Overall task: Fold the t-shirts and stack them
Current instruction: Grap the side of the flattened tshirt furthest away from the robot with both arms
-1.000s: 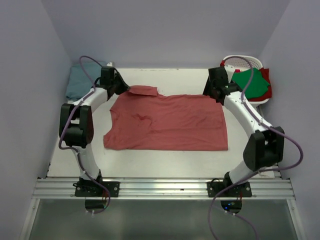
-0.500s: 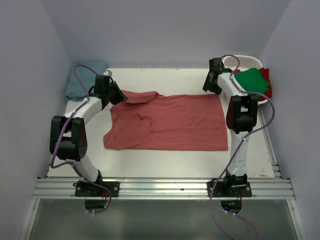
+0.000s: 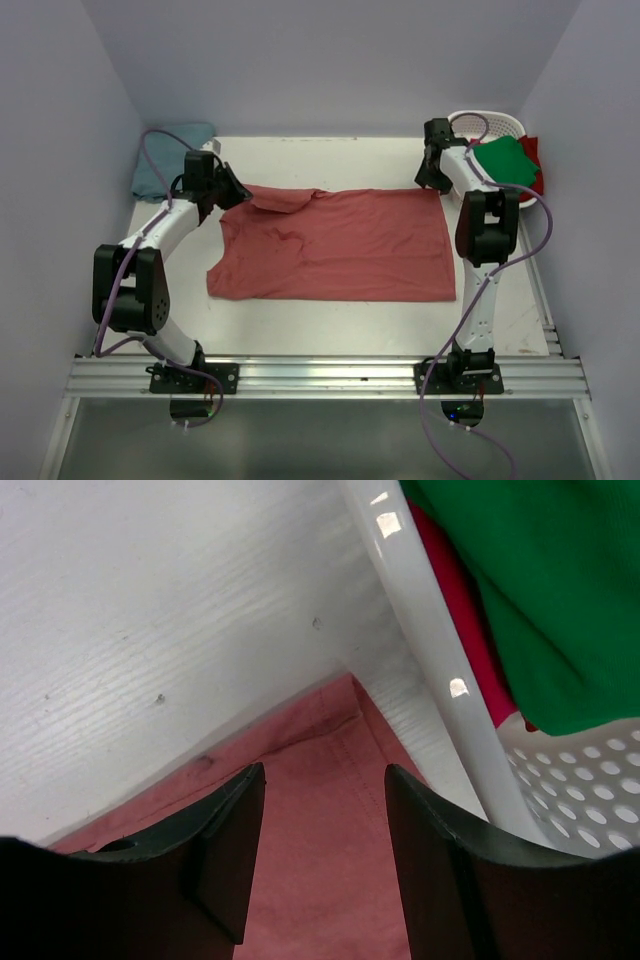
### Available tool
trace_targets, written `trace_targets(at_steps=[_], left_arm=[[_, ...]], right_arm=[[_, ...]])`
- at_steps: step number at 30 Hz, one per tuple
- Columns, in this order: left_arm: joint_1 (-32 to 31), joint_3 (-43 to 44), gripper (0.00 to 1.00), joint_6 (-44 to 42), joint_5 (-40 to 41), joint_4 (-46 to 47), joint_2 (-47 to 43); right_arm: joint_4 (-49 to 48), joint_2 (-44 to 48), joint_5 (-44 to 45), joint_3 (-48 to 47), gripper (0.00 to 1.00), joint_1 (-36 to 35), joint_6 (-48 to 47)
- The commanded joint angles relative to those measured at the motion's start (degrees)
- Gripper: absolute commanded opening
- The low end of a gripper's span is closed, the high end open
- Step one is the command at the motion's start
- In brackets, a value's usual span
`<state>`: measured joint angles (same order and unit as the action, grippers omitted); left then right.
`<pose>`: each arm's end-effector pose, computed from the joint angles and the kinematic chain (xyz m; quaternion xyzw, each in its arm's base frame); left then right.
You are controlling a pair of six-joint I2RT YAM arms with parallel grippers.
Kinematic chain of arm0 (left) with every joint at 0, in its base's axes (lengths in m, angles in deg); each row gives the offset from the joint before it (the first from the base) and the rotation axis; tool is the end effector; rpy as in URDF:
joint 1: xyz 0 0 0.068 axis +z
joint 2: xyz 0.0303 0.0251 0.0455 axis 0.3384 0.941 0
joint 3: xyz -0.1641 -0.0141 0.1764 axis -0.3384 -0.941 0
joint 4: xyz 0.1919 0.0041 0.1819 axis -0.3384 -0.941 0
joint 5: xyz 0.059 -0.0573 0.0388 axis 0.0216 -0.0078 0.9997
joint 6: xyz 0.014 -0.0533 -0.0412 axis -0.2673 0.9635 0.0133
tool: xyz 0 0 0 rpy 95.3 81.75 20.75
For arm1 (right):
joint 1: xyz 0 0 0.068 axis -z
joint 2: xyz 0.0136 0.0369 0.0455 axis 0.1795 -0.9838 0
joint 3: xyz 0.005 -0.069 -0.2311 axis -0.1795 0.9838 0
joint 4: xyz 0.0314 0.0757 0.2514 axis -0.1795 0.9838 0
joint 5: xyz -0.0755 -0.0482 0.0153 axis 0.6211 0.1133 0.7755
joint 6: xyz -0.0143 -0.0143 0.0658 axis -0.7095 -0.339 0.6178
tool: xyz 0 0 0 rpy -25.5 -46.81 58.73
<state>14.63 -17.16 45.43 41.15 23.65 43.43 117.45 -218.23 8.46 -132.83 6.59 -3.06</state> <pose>0.3770 -0.0472 0.1984 -0.1891 0.8748 -0.2522 0.3681 0.4824 0.0122 0.1549 0.2462 0.9237 -0.0986 0.2764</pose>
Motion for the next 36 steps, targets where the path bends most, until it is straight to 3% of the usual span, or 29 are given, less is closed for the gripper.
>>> trace_targets(at_steps=[1, 20, 23, 24, 25, 26, 36], left_arm=[[0.8, -0.9, 0.0, -1.6, -1.0, 0.5, -1.4], [1.1, -1.6, 0.0, -1.7, -1.6, 0.4, -2.2], [1.3, -1.7, 0.0, -1.6, -1.8, 0.5, -2.2], [1.3, -1.7, 0.0, -1.6, -1.9, 0.5, -2.2], [1.3, -1.9, 0.0, -1.6, -2.1, 0.7, -2.2], [1.4, -1.9, 0.0, -1.6, -2.1, 0.7, -2.2], [1.5, -2.0, 0.0, -1.6, -2.6, 1.6, -4.7]], right_arm=[[1.1, 2.3, 2.3, -0.7, 0.55, 1.3, 2.1], [0.4, -5.3, 2.1, -6.4, 0.52, 2.0, 3.5], [-0.3, -5.2, 2.3, -5.7, 0.33, 2.0, 3.5], [-0.4, -5.1, 2.3, -5.2, 0.24, 2.1, 3.5], [-0.8, -4.9, 2.2, -5.0, 0.06, 2.2, 3.4], [-0.9, -4.8, 2.2, -4.5, 0.0, 2.3, 3.5], [-6.5, 5.8, 1.6, 6.0, 0.0, 2.3, 2.9]])
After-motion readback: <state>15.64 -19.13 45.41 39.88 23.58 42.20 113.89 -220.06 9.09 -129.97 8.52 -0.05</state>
